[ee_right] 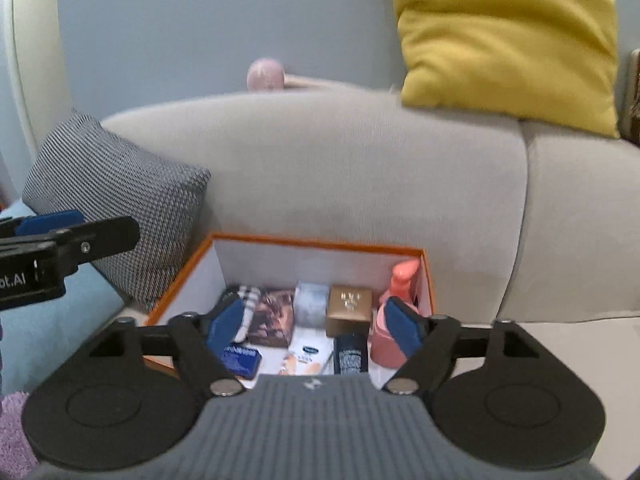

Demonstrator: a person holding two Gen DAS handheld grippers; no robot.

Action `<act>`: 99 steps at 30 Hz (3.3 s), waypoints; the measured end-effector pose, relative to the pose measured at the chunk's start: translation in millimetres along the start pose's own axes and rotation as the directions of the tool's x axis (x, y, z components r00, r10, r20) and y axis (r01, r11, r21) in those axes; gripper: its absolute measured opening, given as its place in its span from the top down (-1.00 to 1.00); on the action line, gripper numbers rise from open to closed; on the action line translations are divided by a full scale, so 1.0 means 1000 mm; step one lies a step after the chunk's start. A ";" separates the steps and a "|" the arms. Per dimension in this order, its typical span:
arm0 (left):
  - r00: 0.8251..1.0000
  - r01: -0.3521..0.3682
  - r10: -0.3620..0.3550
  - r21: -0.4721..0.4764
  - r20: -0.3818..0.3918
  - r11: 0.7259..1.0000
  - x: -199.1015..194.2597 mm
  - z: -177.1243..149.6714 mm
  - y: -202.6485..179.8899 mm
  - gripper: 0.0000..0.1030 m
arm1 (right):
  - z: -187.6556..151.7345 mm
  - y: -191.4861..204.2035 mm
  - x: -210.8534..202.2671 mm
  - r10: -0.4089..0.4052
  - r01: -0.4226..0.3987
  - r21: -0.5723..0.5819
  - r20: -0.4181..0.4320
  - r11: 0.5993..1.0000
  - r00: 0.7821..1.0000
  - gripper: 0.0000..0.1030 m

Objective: Organize rigid objects

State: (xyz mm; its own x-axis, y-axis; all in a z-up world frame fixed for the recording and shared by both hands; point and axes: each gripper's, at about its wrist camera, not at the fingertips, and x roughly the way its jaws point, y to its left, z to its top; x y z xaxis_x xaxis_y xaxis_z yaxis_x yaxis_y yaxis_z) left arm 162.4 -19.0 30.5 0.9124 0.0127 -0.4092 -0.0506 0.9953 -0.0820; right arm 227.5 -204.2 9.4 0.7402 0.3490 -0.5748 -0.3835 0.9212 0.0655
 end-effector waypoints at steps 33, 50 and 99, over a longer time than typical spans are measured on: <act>0.963 -0.177 0.175 0.006 -0.207 0.984 0.027 -0.087 -0.003 -0.95 | -0.073 -0.002 0.011 -0.095 0.099 0.076 -0.043 0.992 0.995 -0.83; 0.962 -0.172 0.175 0.037 -0.208 0.984 0.021 -0.083 -0.007 -0.95 | -0.077 -0.005 0.006 -0.113 0.119 0.081 -0.071 0.990 0.991 -0.83; 0.958 -0.194 0.196 0.034 -0.210 0.980 0.018 -0.080 0.003 -0.95 | -0.078 0.008 0.003 -0.110 0.114 0.053 -0.074 0.992 0.991 -0.83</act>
State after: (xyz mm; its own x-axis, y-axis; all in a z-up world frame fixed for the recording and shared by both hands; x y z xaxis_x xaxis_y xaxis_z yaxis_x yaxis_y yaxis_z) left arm 146.4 -23.0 -49.8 0.7787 0.1876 -0.5987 -0.2126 0.9767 0.0294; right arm 183.2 -209.4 -55.2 0.7350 0.2322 -0.6371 -0.2672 0.9627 0.0426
